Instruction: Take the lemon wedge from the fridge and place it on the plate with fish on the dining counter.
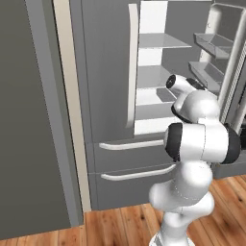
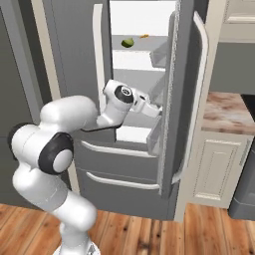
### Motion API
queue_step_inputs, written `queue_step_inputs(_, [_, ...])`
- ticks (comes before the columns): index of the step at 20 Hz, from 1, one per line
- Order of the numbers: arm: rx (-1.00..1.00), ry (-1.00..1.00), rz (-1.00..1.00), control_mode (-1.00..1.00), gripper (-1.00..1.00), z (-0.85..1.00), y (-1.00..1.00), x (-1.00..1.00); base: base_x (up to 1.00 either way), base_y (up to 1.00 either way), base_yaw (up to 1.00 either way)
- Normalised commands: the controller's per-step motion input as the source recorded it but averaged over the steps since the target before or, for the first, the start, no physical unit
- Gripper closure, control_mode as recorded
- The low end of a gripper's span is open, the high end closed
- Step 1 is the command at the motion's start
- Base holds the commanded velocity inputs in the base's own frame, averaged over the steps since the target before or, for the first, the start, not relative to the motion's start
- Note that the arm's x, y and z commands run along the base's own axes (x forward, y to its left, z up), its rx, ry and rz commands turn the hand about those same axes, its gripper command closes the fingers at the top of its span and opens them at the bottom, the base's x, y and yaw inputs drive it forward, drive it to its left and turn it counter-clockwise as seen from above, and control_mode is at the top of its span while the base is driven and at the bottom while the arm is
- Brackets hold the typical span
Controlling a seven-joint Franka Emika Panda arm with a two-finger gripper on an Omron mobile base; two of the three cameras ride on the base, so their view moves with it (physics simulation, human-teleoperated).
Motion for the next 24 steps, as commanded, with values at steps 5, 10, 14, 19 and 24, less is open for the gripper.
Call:
queue_step_inputs(5, [0.06, 0.04, -0.13, -1.00, -1.00, 0.00, -1.00, -0.05, 0.00, 0.00, 0.00])
queue_step_inputs(10, [0.03, -0.11, 0.01, -1.00, -1.00, 0.32, -0.05, -0.64, 0.00, 0.00, 0.00])
queue_step_inputs(14, [0.00, -0.10, 0.22, -1.00, -1.00, 0.42, 0.97, -0.67, 0.00, 0.00, 0.00])
queue_step_inputs(19, [0.01, 0.02, 0.54, -1.00, -1.00, 0.29, 1.00, -0.01, 0.00, 0.00, 0.00])
queue_step_inputs(24, [0.04, 0.01, 0.63, -1.00, -1.00, 0.20, 0.90, 0.00, 0.00, 0.00, 0.00])
